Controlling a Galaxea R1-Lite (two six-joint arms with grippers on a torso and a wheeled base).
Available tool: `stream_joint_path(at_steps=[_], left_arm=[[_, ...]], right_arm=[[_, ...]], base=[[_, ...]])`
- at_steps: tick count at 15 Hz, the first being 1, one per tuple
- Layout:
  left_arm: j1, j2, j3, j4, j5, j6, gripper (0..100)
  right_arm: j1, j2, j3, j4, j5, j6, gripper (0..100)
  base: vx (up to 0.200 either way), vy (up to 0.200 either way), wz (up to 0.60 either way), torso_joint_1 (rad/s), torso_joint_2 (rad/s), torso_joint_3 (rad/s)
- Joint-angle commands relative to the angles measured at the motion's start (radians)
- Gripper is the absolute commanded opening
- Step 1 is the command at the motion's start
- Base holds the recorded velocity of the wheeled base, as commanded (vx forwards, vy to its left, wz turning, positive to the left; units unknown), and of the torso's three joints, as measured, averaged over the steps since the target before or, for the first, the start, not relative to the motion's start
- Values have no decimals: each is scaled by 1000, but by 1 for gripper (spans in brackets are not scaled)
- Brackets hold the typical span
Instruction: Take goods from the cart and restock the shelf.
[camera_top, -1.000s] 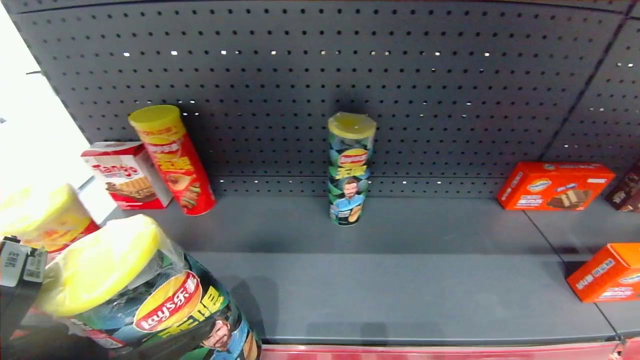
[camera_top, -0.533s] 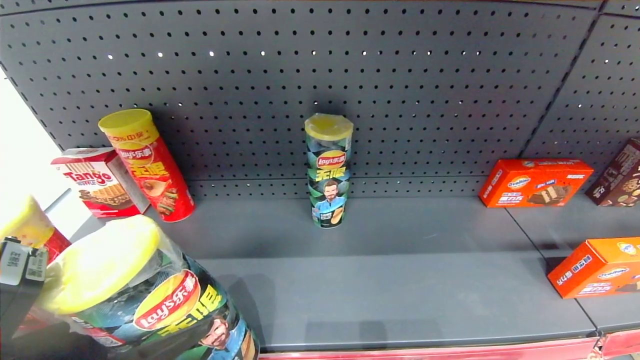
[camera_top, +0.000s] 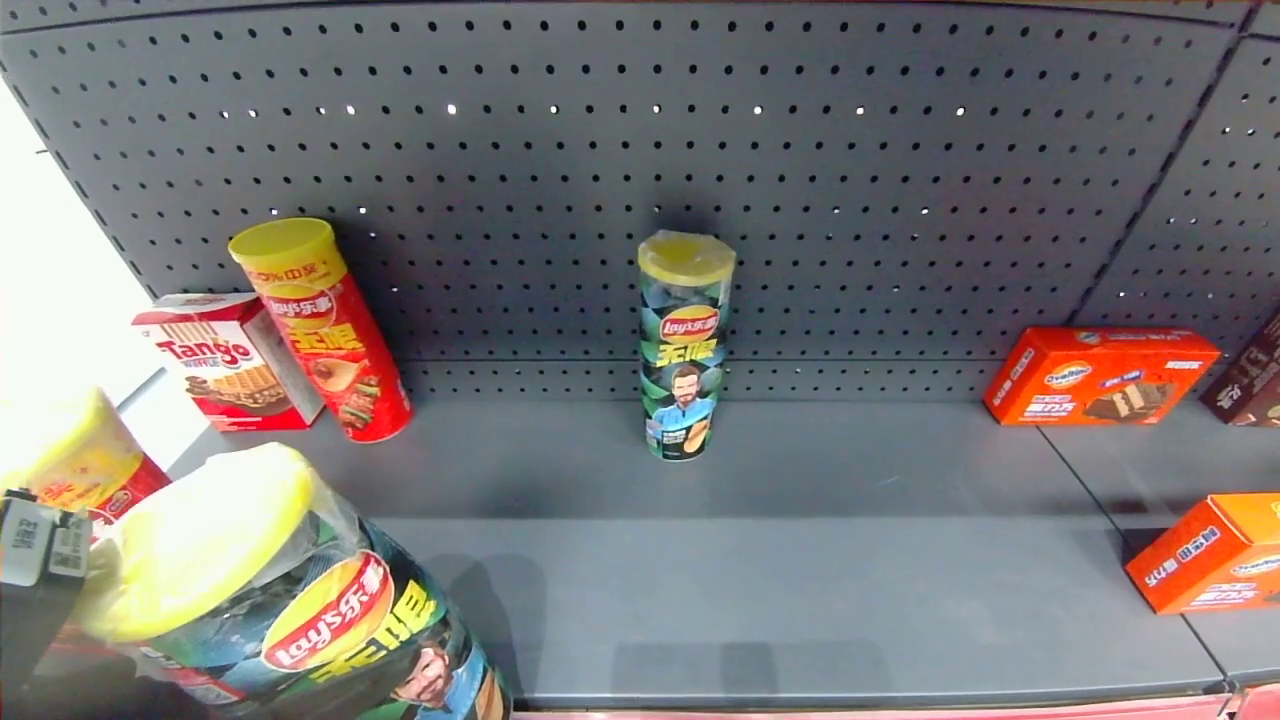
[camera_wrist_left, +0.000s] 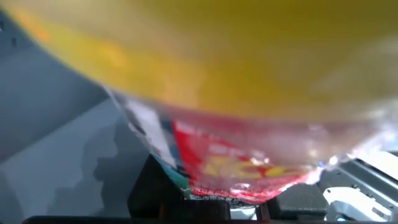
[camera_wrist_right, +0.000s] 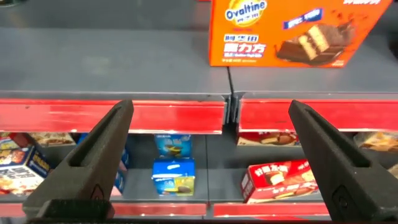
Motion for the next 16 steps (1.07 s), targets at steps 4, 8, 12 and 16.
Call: stream_joint_path(at_steps=[4,8,12,16], left_arm=[[-2,-7,7,0,-4,3,0],[-2,-5,-12,0,-6,4,0],[0,25,-50,1,-1,30,0],[0,24,-62,1,2,30,0]], right_arm=[[23,167,-210,12,46,-29,100],[15,356,-419,90,51,-73,100],[158,560,-457,-25,215,-73,100],[360,799,-465,-201,221,-73,100]], base=[[0,0,0,0,0,0],[0,0,0,0,0,0],[0,0,0,0,0,0],[0,0,0,0,0,0]])
